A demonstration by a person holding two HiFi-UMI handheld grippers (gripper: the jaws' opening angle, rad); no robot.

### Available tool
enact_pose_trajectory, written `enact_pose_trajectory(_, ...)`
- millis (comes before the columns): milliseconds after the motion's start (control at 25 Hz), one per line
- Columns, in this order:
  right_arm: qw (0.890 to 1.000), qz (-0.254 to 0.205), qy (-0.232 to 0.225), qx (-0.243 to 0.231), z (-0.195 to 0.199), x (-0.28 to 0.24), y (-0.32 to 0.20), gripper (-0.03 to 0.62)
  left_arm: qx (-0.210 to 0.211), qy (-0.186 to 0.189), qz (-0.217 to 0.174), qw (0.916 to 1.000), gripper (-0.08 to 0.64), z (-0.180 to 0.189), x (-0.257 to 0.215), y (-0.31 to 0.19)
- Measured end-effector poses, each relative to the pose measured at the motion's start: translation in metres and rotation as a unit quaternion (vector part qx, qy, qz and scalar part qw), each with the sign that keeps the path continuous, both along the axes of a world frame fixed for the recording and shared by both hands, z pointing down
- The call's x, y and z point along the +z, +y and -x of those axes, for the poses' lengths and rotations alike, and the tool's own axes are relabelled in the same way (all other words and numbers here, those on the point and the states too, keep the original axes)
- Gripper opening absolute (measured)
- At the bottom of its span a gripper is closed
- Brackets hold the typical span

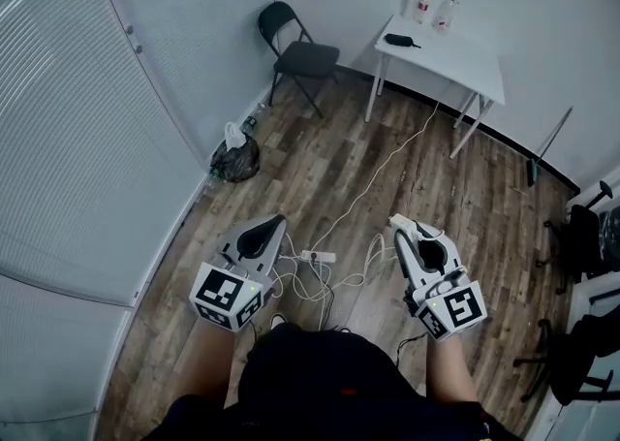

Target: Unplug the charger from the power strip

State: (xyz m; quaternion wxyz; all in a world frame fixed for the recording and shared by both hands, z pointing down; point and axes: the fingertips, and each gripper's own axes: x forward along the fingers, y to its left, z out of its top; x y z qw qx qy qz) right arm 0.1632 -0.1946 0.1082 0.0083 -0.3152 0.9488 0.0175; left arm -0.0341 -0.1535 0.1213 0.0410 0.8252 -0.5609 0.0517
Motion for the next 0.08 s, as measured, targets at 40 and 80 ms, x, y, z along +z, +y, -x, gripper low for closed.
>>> enact_pose_trajectory(40, 1.0, 0.001, 0.001, -0.002, 0.0056, 0.0011, 0.0014, 0.109, -0.001, 0.0, 0.003, 1.0, 0.018, 0.0044, 0.002, 0.0014)
enact_pose_trajectory(80, 1.0, 0.002, 0.002, -0.005, 0.0111, 0.0023, 0.0027, 0.109, -0.002, 0.0, 0.005, 1.0, 0.018, 0.0088, 0.004, 0.0028)
